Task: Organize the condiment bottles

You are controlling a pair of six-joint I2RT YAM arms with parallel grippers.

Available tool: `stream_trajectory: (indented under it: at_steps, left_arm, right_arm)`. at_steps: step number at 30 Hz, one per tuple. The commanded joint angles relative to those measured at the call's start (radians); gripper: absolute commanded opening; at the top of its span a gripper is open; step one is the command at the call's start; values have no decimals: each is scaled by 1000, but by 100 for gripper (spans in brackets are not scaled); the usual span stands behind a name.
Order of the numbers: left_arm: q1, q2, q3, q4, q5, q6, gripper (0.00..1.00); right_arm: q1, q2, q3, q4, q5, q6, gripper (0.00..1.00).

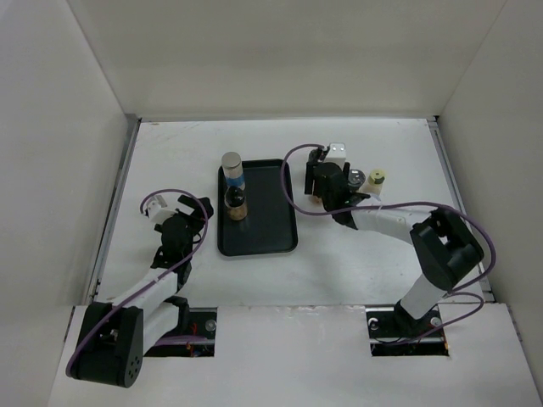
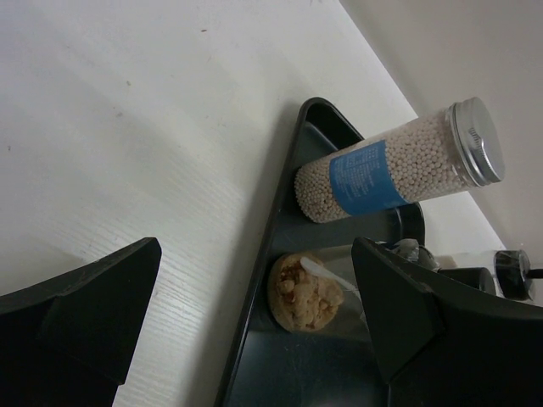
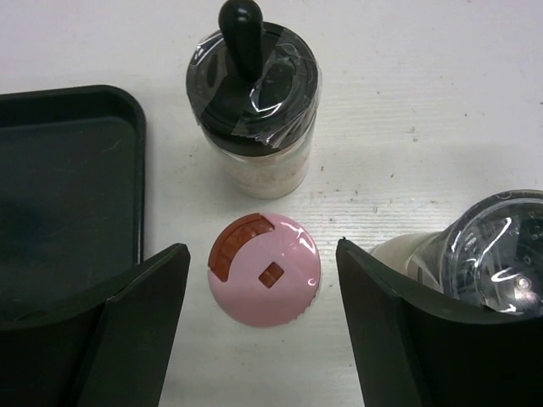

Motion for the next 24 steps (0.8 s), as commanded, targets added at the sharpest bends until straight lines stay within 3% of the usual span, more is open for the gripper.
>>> stream_trajectory:
  at_steps: [1, 9, 17, 24]
  left_arm:
    - [-6, -8, 23, 63, -5, -6, 100]
    - [3, -20, 17, 63, -3, -6, 100]
    - [4, -33, 14, 55, -6, -5, 100]
    - [13, -51, 9, 52, -17, 0, 100]
  right_arm:
    - [-14, 30, 60, 25, 32, -9, 75]
    - [-19, 6, 45, 48, 45, -43, 44]
    - [178, -236, -30, 29, -51, -9, 43]
    - [406, -82, 94, 72, -142, 49, 43]
